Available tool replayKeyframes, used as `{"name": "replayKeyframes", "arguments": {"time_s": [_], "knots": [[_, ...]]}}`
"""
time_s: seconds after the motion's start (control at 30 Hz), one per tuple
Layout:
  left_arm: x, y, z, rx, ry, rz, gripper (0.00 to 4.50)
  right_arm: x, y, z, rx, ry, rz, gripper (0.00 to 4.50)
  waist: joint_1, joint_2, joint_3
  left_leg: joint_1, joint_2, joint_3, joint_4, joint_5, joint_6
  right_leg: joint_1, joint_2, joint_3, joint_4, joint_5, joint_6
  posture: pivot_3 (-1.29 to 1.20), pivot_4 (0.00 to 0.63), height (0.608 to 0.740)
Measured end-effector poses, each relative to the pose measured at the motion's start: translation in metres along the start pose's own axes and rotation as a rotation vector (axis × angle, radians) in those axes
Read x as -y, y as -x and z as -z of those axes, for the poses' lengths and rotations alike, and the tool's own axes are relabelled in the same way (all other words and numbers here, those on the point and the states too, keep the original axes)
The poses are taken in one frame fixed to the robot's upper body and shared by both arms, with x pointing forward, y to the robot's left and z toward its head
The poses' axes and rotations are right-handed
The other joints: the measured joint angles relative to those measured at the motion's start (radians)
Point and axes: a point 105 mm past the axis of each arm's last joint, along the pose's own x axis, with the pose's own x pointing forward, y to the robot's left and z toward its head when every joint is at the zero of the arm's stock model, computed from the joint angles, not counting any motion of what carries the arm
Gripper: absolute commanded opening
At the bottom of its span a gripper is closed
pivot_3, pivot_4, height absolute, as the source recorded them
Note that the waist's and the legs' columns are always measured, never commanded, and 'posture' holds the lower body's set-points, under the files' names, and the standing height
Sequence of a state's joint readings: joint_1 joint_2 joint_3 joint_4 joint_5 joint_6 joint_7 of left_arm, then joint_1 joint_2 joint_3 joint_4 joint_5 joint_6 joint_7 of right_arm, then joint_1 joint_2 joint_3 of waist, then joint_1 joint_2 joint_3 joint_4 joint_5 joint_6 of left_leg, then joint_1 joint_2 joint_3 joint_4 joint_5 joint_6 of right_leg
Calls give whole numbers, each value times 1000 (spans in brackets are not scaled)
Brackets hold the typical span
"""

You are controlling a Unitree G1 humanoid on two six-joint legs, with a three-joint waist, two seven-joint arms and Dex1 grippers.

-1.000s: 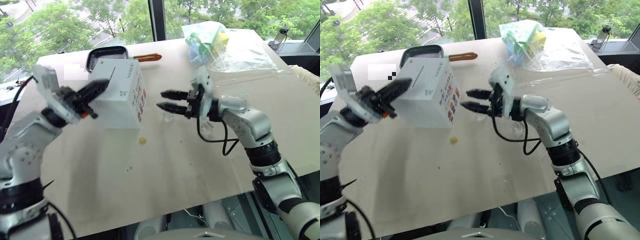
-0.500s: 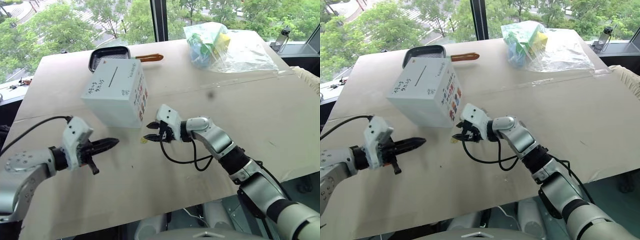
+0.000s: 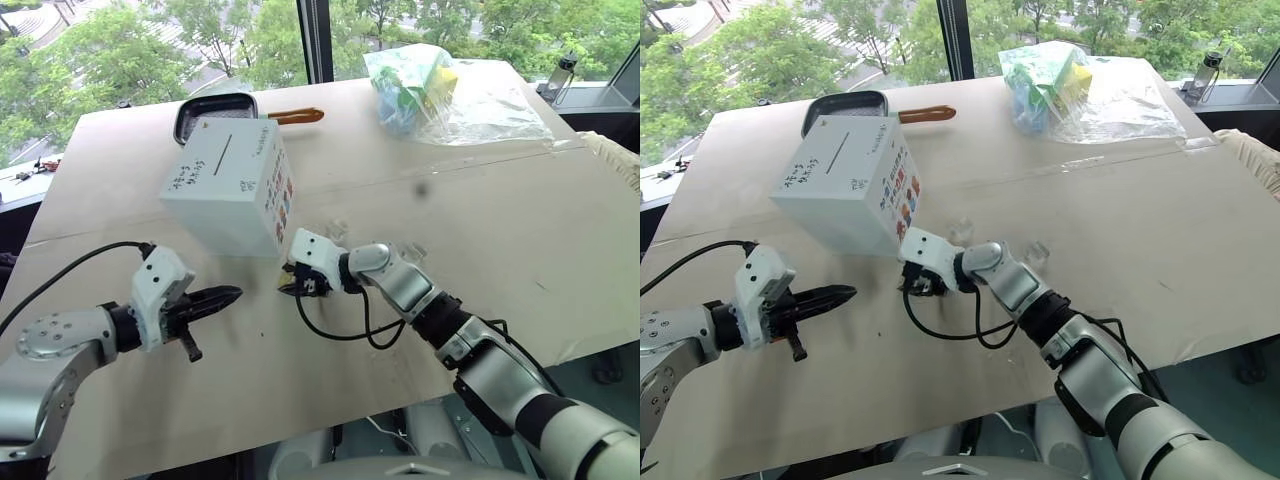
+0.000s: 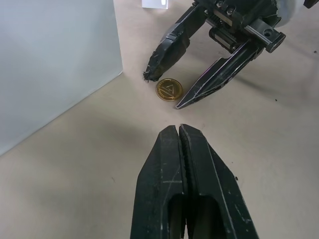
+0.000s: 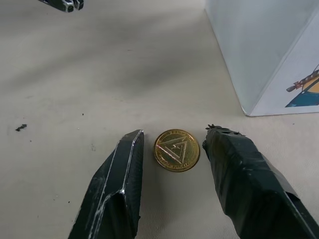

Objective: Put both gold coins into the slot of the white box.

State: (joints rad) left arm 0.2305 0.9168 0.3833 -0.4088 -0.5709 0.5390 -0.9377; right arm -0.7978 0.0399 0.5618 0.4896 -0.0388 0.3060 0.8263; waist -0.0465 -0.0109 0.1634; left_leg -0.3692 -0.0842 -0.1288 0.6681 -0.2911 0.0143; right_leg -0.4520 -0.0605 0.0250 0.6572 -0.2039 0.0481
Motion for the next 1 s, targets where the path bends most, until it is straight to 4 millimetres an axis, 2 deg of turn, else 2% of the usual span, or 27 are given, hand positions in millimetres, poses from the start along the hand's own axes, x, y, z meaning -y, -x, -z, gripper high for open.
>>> {"name": "replayKeyframes", "arguments": {"time_s": [0.37, 0.4, 0.47, 0.53, 0.97, 1.0], "knots": [[2, 1, 2, -14, -15, -3, 0, -2, -1, 1, -52, 24, -33, 2129, -1, 0, 0, 1, 0, 0, 0, 0, 0, 0, 0, 0, 0, 0, 0, 0, 150, 721], [2, 1, 2, -15, -16, -3, 0, -2, -1, 1, -55, 22, -33, 1628, -1, 0, 0, 1, 0, 0, 0, 0, 0, 0, 0, 0, 0, 0, 0, 0, 150, 721], [3, 1, 3, -17, -16, 0, 0, -2, -1, 1, -62, 27, -32, 1016, -1, 0, 0, 1, 0, 0, 0, 0, 0, 0, 0, 0, 0, 0, 0, 0, 150, 721], [3, 2, 3, -18, -15, 3, 0, -4, -2, 0, -71, 32, -48, 70, -1, 0, 0, 4, 0, 0, -1, 0, 0, 3, 0, 0, 0, 0, 0, 0, 150, 721], [3, 1, 2, -13, -33, 4, 0, -2, 1, 1, -96, 47, -41, 70, 1, 1, 0, 5, 0, 0, -1, 0, 0, 5, 0, 0, 0, 0, 0, 0, 150, 721], [3, 1, 2, -13, -34, 4, 0, -3, 3, 2, -102, 53, -50, 578, 2, 1, 0, 5, 0, 0, -1, 0, 0, 5, 0, 0, 0, 0, 0, 0, 150, 721]]}}
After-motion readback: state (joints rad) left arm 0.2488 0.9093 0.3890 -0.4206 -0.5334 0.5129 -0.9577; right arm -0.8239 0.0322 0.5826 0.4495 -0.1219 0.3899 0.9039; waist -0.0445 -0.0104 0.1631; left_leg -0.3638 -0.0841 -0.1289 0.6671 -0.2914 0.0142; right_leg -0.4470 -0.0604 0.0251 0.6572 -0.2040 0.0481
